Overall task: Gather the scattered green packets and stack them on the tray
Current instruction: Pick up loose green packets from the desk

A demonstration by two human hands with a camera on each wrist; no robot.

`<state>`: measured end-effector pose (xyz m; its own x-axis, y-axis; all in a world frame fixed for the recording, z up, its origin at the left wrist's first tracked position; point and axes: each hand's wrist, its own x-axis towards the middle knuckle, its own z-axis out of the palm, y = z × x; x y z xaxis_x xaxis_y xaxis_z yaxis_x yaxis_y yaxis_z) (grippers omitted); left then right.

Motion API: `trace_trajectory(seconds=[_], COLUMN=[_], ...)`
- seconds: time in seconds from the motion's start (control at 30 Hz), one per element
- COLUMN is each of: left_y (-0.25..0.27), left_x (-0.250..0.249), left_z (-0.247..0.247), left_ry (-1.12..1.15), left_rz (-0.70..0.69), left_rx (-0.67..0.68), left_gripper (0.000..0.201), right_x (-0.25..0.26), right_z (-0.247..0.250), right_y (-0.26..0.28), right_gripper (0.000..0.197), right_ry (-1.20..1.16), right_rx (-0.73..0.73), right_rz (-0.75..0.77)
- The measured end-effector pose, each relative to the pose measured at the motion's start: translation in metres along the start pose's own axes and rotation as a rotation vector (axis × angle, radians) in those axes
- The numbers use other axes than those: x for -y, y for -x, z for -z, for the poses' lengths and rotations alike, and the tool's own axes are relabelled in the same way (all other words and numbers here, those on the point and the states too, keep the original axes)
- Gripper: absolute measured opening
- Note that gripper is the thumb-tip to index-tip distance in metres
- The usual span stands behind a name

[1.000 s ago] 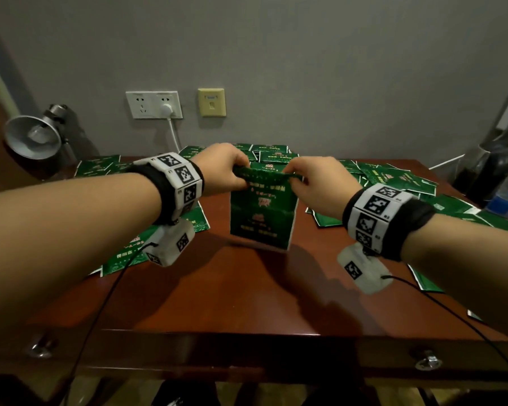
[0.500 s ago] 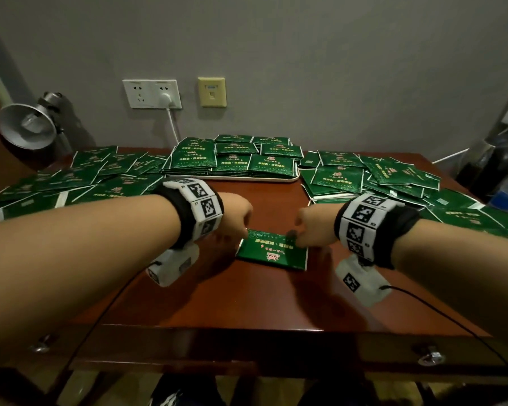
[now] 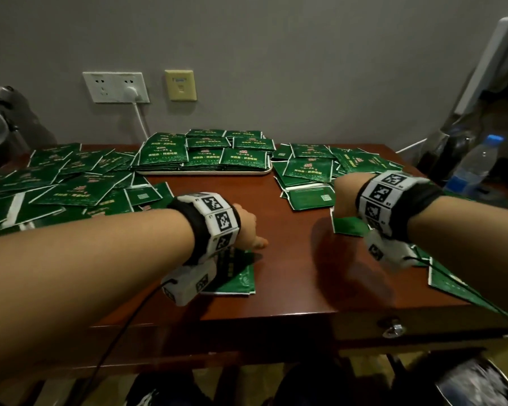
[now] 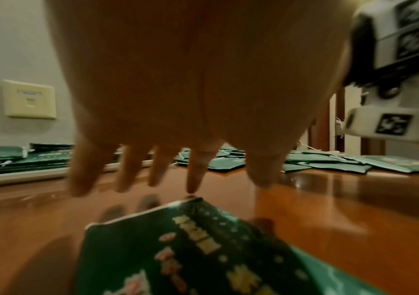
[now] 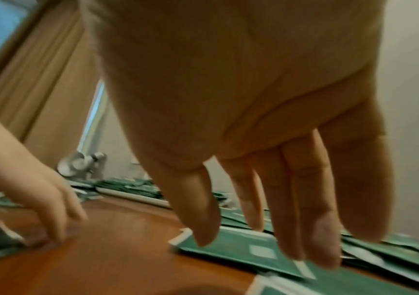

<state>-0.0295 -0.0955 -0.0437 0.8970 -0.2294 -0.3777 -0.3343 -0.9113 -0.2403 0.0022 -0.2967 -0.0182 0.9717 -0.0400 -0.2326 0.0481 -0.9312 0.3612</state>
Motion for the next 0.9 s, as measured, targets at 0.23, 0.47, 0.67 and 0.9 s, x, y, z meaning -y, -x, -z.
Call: trace_trajectory(seconds=[0.23, 0.47, 0.67, 0.9], left_y=[0.009, 0.014, 0.011, -0.010], left_x=[-0.014, -0.012, -0.005, 0.021], left_z=[-0.004, -0.010, -0.011, -0.016], left_ry=[-0.080, -0.021, 0.014, 0.133], left_rz=[0.055, -0.038, -0.073, -0.212], left_rx=[0.048, 0.077, 0.049, -0.027], left_gripper=[0.081, 0.068, 0.079, 0.082], right_x=[-0.010, 0.001, 0.011, 0.024], right_z=[-0.041, -0.035, -0.026, -0.013], right_y=[-0.010, -0.027, -0.020, -0.047], right_gripper=[0.048, 0.048, 0.027, 0.033], right_ry=[-0.053, -0.025, -0.031, 0.064], right_rx=[0.114, 0.104, -0.002, -0.067], right_rz=[-0.031, 0.085, 0.028, 0.129])
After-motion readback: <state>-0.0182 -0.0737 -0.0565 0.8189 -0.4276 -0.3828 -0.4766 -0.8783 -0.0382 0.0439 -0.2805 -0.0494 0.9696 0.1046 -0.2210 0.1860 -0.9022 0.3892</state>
